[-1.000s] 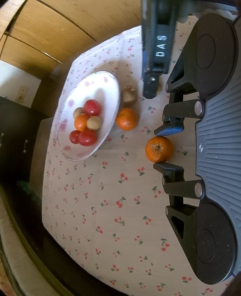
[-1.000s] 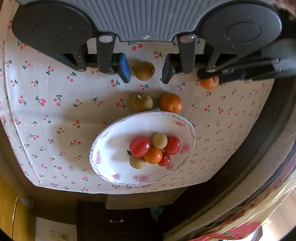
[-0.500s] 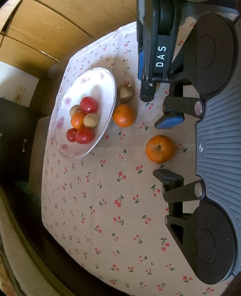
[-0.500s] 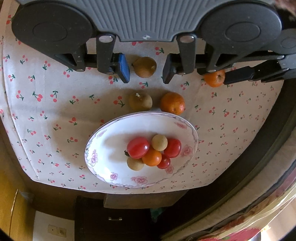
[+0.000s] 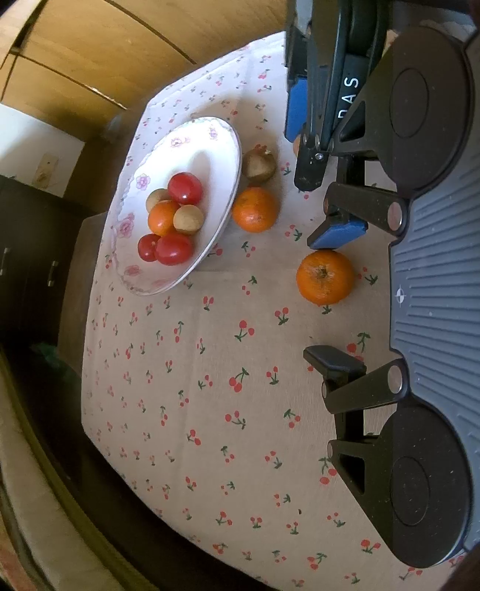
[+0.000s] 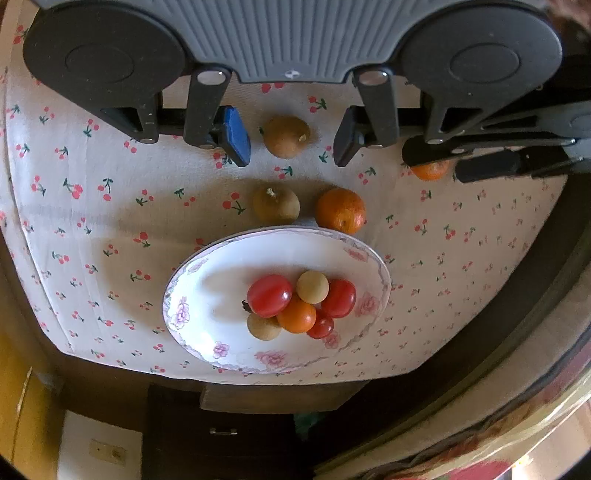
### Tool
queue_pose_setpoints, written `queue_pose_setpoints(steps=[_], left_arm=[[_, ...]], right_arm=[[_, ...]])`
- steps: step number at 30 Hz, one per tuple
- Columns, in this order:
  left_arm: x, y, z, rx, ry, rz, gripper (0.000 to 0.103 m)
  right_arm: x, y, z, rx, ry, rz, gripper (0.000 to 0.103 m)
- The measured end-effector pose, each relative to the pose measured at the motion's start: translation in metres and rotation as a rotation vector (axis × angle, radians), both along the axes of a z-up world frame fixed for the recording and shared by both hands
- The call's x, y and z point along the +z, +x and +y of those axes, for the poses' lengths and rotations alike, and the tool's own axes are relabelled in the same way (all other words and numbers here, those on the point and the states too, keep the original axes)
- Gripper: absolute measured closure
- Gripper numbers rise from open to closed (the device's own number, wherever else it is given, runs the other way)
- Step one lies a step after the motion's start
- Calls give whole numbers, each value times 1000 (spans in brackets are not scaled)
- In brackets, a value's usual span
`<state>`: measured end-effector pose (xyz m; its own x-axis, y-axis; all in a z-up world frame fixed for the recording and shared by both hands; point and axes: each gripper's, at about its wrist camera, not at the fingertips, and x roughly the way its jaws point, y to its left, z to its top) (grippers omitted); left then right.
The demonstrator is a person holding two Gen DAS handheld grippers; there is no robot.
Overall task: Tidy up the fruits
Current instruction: 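Adjust the left tool around the orange mandarin while the right tool surrounds a tan fruit, then close the left tool on the mandarin while the right tool closes on the tan fruit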
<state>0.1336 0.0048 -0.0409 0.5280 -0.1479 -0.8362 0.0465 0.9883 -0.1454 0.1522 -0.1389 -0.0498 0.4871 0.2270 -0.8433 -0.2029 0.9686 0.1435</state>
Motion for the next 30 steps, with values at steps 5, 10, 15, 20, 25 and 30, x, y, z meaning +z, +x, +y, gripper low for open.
queue_pose_setpoints(steps=[5, 10, 15, 20, 25, 30], left_arm=[[-1, -1, -3, -6, 20, -6, 36], [-4, -2, -16, -48, 79, -20, 26], [-7, -4, -22, -65, 102, -26, 20], [-8, -6, -24, -75, 132, -37, 24], [-6, -7, -27, -75, 139, -40, 29], [-4, -10, -29, -108, 107, -51, 50]], right_arm=[[-1, -1, -1, 0, -14, -7, 53], [-1, -7, 2, -10, -116, -31, 64], [-1, -9, -1, -16, -137, -40, 76], [-1, -12, 6, 0, -176, -50, 76], [-1, -15, 6, 5, -179, -48, 76], [0, -18, 7, 2, -185, -46, 76]])
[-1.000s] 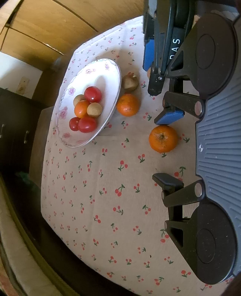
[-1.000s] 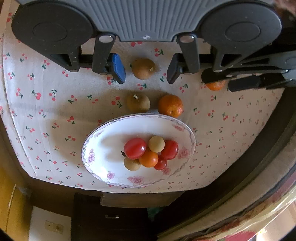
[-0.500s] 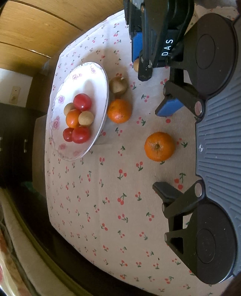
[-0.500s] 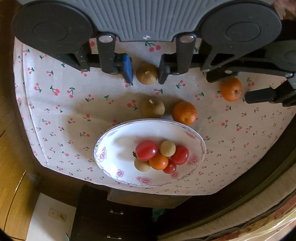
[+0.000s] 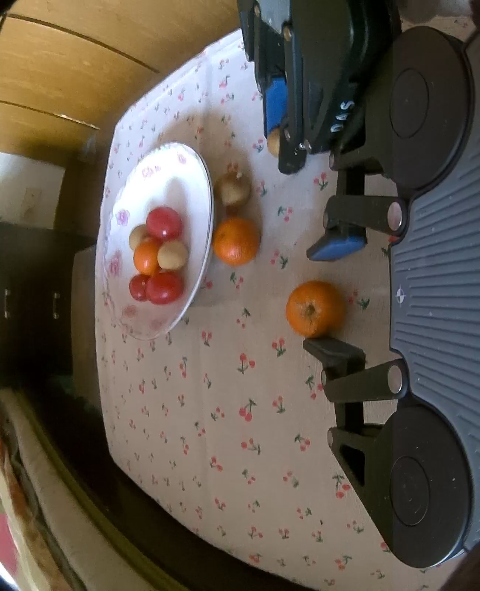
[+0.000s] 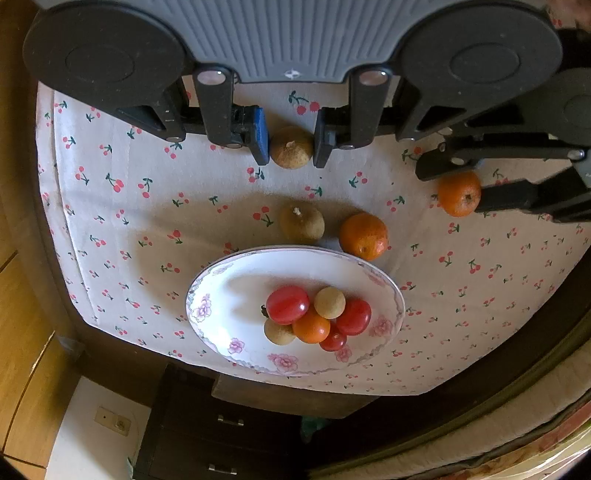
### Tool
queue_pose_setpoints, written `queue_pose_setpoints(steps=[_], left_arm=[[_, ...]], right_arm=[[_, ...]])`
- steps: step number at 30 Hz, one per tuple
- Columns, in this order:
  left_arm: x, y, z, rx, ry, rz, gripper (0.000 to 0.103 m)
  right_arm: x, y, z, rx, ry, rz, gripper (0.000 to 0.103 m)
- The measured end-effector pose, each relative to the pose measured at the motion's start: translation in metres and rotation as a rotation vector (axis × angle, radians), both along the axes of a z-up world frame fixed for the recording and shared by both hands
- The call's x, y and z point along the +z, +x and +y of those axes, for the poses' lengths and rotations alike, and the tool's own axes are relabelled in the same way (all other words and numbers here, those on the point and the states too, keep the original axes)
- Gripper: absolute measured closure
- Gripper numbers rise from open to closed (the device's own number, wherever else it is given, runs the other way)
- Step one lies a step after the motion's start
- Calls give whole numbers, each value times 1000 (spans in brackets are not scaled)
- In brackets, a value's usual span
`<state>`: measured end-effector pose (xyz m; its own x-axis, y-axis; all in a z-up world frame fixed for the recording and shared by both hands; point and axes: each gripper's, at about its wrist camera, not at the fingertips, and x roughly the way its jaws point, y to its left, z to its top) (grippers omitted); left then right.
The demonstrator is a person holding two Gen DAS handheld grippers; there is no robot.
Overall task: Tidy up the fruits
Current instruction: 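Close the left tool on the mandarin while the right tool closes on the tan fruit, then carry the mandarin and tan fruit with both tools over the white bowl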
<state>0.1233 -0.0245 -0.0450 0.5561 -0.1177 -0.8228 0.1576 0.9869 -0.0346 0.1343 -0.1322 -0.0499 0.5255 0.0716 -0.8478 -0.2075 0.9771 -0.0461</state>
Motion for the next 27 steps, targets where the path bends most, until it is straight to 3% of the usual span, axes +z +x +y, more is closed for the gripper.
queue_pose_setpoints(steps=[8, 27], left_arm=[[1, -4, -1, -9, -11, -1, 62], [6, -17, -8, -37, -20, -20, 64]], right_arm=[[1, -7, -1, -2, -6, 1, 76], [13, -18, -7, -25, 21, -25, 76]])
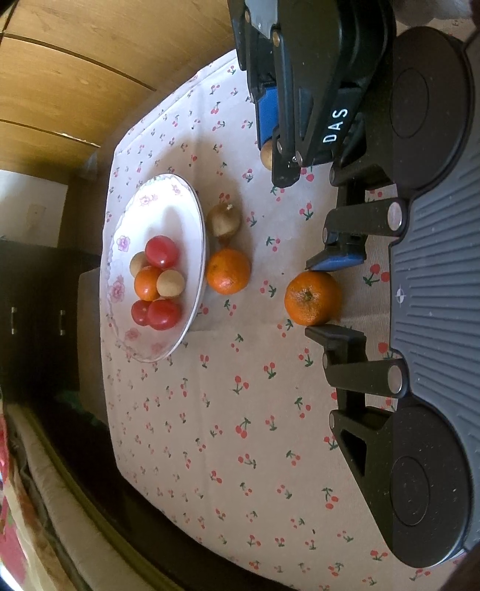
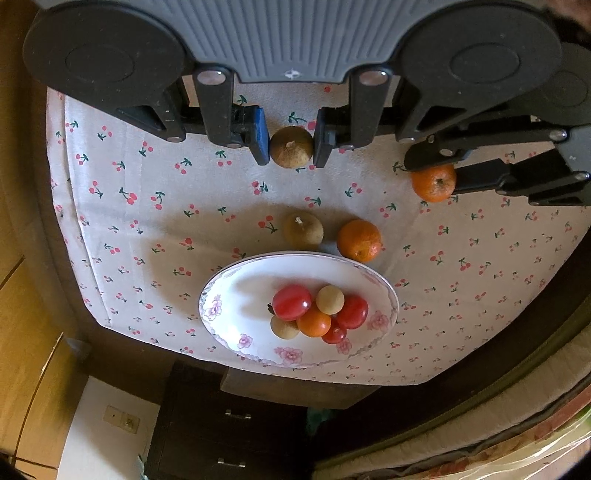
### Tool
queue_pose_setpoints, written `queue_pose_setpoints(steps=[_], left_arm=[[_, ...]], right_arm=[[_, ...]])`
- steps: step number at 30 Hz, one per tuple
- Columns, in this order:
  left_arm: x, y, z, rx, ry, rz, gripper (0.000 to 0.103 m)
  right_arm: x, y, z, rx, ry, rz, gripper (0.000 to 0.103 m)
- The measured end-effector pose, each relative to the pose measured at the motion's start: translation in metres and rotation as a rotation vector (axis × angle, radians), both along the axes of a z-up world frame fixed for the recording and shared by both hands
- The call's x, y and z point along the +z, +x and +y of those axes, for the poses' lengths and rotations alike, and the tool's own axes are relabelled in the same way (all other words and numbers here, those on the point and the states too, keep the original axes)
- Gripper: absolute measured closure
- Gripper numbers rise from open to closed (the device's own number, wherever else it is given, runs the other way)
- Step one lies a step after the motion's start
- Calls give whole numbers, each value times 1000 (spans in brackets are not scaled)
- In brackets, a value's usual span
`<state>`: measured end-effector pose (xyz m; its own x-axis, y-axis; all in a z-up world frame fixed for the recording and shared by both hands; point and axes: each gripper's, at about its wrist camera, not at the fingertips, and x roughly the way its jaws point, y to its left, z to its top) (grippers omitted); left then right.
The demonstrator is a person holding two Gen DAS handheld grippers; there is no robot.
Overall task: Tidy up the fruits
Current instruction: 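Carry the mandarin and tan fruit with both tools over the white bowl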
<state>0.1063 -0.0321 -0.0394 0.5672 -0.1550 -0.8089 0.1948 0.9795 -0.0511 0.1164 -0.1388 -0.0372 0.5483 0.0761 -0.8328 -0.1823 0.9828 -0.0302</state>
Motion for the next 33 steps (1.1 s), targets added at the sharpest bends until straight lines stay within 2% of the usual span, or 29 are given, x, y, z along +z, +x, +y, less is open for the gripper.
queue_pose_setpoints(steps=[33], left_arm=[[23, 14, 0, 8, -24, -62, 64]], right_arm=[[19, 6, -5, -15, 76, -34, 76]])
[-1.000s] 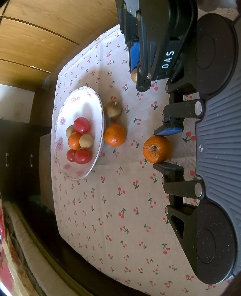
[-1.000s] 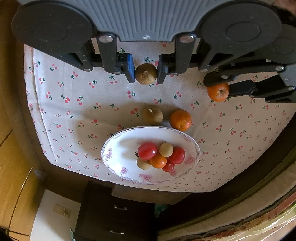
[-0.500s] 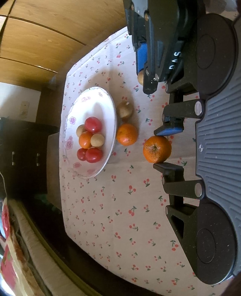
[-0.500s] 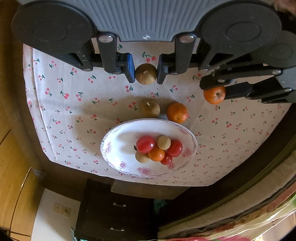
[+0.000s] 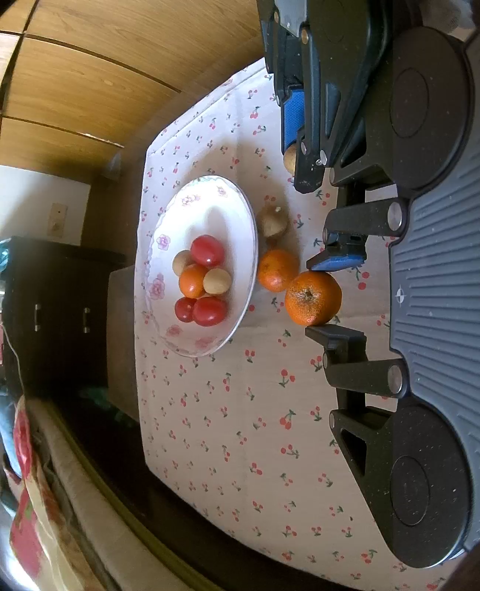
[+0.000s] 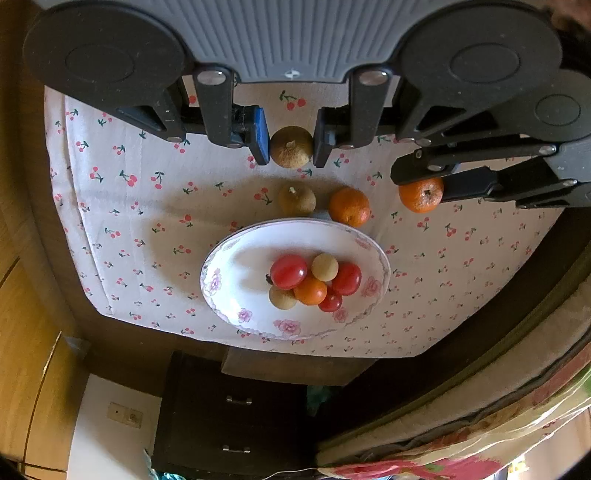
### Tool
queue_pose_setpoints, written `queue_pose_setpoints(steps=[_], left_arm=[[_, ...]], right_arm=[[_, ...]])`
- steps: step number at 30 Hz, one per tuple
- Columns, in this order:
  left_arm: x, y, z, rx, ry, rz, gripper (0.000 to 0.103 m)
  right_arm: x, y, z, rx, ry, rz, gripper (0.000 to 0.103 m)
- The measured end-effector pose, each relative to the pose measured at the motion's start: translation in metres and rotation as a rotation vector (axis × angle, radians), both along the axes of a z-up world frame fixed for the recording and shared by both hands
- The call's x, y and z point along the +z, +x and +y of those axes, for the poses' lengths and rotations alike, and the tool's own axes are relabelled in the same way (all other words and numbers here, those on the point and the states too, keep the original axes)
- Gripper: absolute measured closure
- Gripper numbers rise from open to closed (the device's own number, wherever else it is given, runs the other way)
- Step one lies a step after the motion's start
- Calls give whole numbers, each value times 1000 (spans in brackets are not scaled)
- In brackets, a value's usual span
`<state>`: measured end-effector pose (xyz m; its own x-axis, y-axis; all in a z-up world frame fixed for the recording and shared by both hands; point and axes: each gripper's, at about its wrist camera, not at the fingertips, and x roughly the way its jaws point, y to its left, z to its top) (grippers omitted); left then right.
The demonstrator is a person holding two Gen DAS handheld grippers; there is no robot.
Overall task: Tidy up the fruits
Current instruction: 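Carry the mandarin and tan fruit with both tools over the white bowl, then open both tools to drop the mandarin and tan fruit into the bowl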
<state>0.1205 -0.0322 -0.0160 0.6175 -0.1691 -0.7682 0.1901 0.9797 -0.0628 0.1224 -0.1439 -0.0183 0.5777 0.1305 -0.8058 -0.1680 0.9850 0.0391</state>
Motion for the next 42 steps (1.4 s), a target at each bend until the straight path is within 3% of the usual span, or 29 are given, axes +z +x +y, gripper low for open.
queue_pose_setpoints(steps=[18, 31, 42], left_arm=[[21, 39, 5, 20, -67, -16, 65], [6, 82, 0, 34, -101, 52, 66], [-2, 97, -5, 38, -97, 81, 66]], right_arm=[[19, 38, -7, -21, 91, -11, 76], [5, 86, -19, -51, 122, 33, 76], [-3, 103, -25, -47, 136, 60, 75]])
